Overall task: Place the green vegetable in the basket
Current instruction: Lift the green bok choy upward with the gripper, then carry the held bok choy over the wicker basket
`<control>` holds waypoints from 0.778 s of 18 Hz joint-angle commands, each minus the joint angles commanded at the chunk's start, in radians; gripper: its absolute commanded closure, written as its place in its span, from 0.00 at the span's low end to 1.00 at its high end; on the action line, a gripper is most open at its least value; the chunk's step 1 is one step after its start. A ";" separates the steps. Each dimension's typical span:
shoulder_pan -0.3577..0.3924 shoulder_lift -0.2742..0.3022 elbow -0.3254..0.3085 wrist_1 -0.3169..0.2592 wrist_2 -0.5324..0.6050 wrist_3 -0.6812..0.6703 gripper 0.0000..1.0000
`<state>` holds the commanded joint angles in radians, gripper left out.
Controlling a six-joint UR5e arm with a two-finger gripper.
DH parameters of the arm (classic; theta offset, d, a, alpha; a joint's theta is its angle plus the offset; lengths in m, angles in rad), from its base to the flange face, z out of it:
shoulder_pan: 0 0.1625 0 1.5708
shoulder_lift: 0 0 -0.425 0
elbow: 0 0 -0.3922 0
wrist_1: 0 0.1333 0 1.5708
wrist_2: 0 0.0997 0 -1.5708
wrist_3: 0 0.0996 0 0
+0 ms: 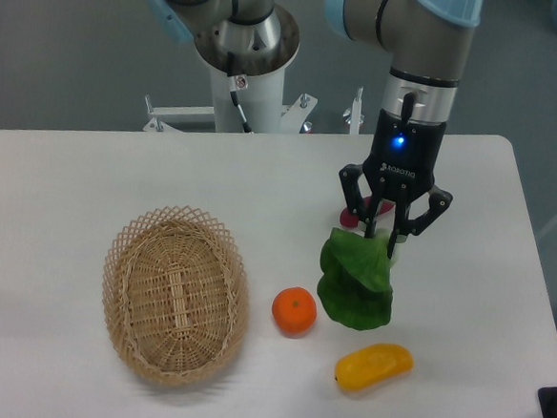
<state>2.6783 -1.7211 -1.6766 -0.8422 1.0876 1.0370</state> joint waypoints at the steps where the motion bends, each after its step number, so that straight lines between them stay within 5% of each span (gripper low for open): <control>1: 0.000 0.000 -0.005 0.003 0.002 0.000 0.65; 8: -0.029 0.008 -0.037 0.009 0.040 -0.018 0.65; 14: -0.147 0.006 -0.037 0.009 0.136 -0.121 0.65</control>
<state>2.5314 -1.7150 -1.7135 -0.8330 1.2238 0.9160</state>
